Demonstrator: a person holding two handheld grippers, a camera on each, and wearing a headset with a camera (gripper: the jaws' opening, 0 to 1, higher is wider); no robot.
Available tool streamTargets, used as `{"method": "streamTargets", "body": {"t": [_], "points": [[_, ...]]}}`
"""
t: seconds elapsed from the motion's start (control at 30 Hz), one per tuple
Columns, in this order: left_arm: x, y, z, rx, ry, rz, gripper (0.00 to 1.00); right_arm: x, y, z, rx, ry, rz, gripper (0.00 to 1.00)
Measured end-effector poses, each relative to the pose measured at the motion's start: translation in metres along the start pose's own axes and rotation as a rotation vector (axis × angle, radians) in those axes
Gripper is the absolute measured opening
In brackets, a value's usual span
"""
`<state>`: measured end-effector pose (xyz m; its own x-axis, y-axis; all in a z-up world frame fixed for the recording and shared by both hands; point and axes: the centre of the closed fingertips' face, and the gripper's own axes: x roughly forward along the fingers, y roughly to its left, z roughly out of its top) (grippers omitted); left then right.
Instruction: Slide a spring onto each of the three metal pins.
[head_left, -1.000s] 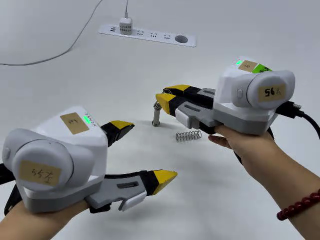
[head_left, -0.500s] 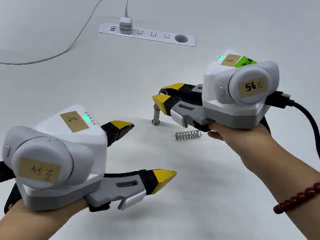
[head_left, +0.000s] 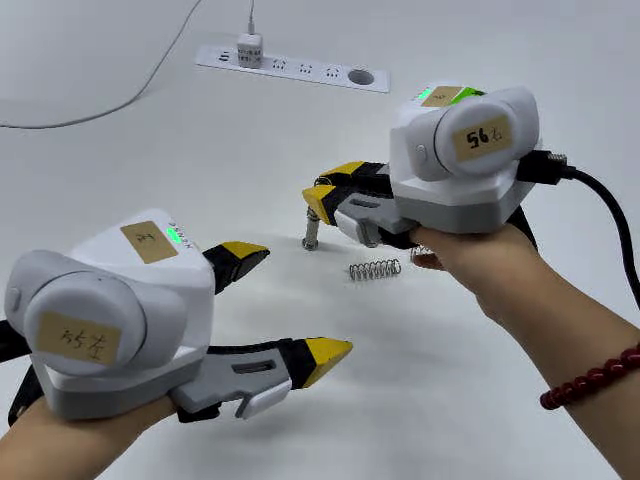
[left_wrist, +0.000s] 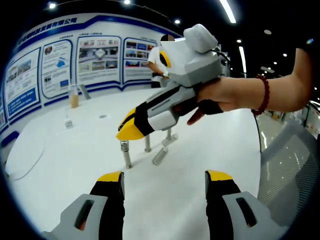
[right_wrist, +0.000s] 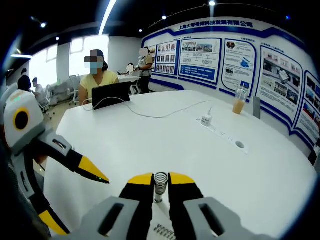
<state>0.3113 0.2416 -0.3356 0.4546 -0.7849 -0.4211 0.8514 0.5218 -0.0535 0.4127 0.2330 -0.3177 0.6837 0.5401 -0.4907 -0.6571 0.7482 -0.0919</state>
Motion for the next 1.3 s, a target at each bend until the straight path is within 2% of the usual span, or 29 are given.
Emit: {"method": "streamTargets", "body": {"t": [0.3, 0.73, 1.3], "points": [[-0.001, -0.001, 0.001, -0.003, -0.004, 0.0, 0.66, 0.005, -0.001, -0.004, -0.005, 0.05, 0.008, 0.12], [-0.001, 0.001, 0.001, -0.008, -0.003, 0.004, 0.66, 0.014, 0.0, -0.019, 0.018, 0.071, 0.015, 0.12], [-0.001, 0.001, 0.0, -0.01, -0.001, 0.004, 0.66, 0.018, 0.002, -0.033, 0.062, 0.084, 0.013, 0.12]]}}
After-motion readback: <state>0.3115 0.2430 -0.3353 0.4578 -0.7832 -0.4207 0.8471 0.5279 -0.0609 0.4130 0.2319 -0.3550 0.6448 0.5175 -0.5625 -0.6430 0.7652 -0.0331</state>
